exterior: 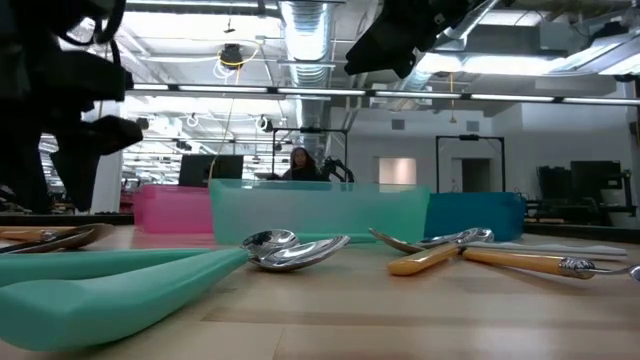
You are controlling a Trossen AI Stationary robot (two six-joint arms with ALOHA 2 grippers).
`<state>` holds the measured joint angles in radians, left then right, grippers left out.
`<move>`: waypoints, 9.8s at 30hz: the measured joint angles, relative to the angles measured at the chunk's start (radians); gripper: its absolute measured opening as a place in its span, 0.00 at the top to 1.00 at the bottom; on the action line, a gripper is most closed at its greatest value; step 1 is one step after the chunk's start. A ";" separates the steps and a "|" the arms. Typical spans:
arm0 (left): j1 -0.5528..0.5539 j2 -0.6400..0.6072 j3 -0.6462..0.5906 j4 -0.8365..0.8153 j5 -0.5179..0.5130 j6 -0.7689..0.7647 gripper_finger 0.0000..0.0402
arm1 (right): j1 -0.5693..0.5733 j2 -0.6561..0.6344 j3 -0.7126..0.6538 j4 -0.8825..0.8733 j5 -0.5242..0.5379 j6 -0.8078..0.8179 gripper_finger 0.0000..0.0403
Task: Sort silverware by color (type)
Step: Put the orange spoon into the red bin
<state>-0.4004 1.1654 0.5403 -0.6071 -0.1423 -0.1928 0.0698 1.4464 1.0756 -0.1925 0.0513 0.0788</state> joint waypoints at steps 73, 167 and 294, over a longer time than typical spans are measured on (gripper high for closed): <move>0.032 -0.053 0.170 0.178 -0.655 -0.009 0.97 | 0.011 -0.001 0.000 0.126 0.185 0.109 0.67; 0.169 -0.051 0.171 0.513 -0.807 0.701 0.96 | -0.064 0.293 0.177 0.444 0.390 0.260 0.37; 0.172 -0.053 0.122 0.352 -0.403 0.312 0.77 | -0.348 0.638 0.381 -0.401 -0.068 -0.444 0.69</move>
<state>-0.2283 1.1126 0.6621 -0.2554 -0.5449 0.1196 -0.2779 2.0842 1.4567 -0.5934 -0.0166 -0.3649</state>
